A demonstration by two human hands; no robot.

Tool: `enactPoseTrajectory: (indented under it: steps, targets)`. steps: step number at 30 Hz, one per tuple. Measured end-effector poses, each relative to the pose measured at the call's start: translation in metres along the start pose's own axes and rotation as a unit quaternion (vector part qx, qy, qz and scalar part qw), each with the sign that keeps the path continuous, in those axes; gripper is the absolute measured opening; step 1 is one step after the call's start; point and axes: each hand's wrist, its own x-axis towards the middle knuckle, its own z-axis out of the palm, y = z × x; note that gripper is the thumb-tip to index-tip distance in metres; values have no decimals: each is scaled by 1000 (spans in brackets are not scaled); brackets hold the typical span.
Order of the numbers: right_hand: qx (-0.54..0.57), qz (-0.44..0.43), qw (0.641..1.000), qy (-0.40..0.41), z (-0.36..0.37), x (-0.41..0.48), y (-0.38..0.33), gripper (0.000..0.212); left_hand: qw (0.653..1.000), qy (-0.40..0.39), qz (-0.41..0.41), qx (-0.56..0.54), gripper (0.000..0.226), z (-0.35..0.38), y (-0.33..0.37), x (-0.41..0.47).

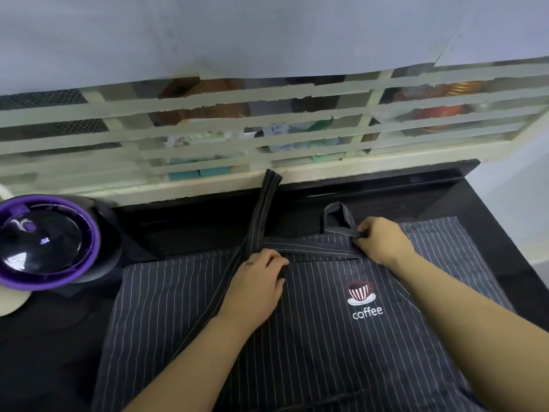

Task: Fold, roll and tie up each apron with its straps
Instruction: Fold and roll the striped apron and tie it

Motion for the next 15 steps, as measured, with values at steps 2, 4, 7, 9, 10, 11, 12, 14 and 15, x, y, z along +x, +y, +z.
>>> enactPoseTrajectory:
  steps: [2,4,7,9,10,11,12,14,15]
  targets:
    - [63,-7,996,62,-5,6,0,6,998,-34,0,44,45,4,0,0]
    - [119,-18,987,106,-13,10,-3,10,995,-56,-13,85,50,4,0,1]
    - [128,-22,986,105,-21,19,-5,18,986,-104,-54,114,61,0,-2,6]
    - [157,-9,985,70,-25,27,-6,23,980,-144,-90,108,72,-7,-4,13]
    - [194,-2,980,51,-28,31,-7,24,977,-155,-106,105,78,-11,-5,16]
    - [240,6,970,39,-31,33,-9,25,974,-158,-119,107,82,-15,-5,18]
    - [283,13,958,41,-33,34,-11,25,973,-152,-131,112,83,-19,-5,20]
    - [342,14,935,96,-37,33,-16,26,977,-95,-152,118,77,-26,-4,21]
    - [361,4,921,147,-37,31,-19,27,980,-45,-152,122,73,-28,-3,20]
